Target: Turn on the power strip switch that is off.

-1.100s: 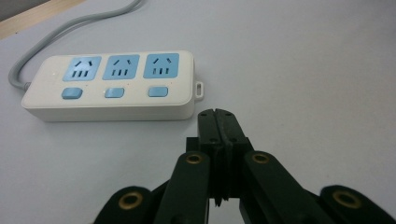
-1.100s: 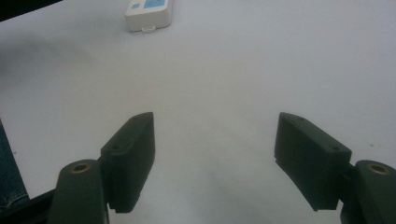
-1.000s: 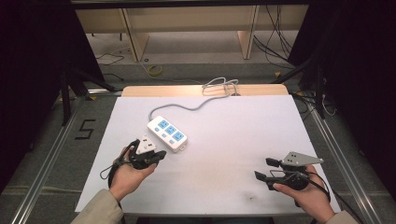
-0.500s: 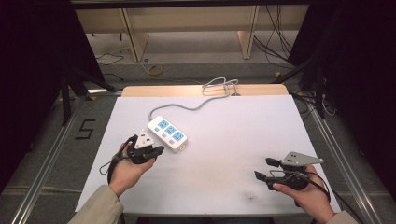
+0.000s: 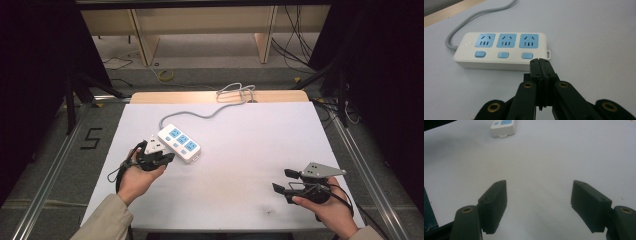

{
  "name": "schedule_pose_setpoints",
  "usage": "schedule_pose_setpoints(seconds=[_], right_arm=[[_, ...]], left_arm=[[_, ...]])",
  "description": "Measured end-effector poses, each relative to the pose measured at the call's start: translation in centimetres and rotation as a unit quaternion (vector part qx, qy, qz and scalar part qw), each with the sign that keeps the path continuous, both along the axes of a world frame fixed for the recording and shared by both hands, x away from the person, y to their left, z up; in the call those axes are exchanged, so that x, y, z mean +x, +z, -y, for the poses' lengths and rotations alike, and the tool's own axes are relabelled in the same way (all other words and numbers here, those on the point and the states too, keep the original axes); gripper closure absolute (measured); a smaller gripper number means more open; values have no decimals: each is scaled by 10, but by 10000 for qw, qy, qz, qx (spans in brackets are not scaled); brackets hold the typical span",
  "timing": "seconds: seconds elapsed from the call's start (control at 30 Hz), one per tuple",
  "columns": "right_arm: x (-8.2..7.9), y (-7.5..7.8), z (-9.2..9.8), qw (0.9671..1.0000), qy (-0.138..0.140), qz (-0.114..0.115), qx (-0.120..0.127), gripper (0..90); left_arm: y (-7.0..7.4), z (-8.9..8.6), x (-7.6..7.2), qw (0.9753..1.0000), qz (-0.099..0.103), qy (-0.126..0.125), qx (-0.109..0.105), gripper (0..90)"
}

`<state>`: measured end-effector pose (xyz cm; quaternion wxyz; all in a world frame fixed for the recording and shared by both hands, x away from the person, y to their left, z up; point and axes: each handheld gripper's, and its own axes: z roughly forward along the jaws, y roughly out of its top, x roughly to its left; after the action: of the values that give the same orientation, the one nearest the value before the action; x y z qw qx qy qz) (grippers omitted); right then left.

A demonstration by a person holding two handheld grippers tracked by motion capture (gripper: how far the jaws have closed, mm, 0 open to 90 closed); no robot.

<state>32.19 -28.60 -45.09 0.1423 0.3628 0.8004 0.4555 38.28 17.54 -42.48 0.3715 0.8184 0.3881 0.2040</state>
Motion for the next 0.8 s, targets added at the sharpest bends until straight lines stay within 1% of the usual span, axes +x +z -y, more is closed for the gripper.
schedule_pose_setpoints(seconds=[0.2, 0.33, 0.53, 0.67, 0.73, 0.8], right_arm=[[0, 0, 0, 10000, 5, 7, 3, 297], [0, 0, 1, 10000, 1, 5, -2, 297], [1, 0, 1, 10000, -4, -16, -29, 299], [1, 0, 1, 10000, -6, -15, -24, 299], [1, 0, 1, 10000, -3, -12, -35, 299], [1, 0, 1, 10000, -4, -11, -32, 299]], left_arm=[[1, -2, 4, 10000, -10, 66, -17, 897], [1, -2, 5, 10000, -23, 84, 38, 897], [1, -3, 9, 9999, -42, 101, 48, 897], [1, -4, 12, 9999, -9, 143, 37, 897], [2, -4, 13, 9999, -20, 149, 84, 897], [2, -5, 15, 9998, -10, 175, 78, 897]])
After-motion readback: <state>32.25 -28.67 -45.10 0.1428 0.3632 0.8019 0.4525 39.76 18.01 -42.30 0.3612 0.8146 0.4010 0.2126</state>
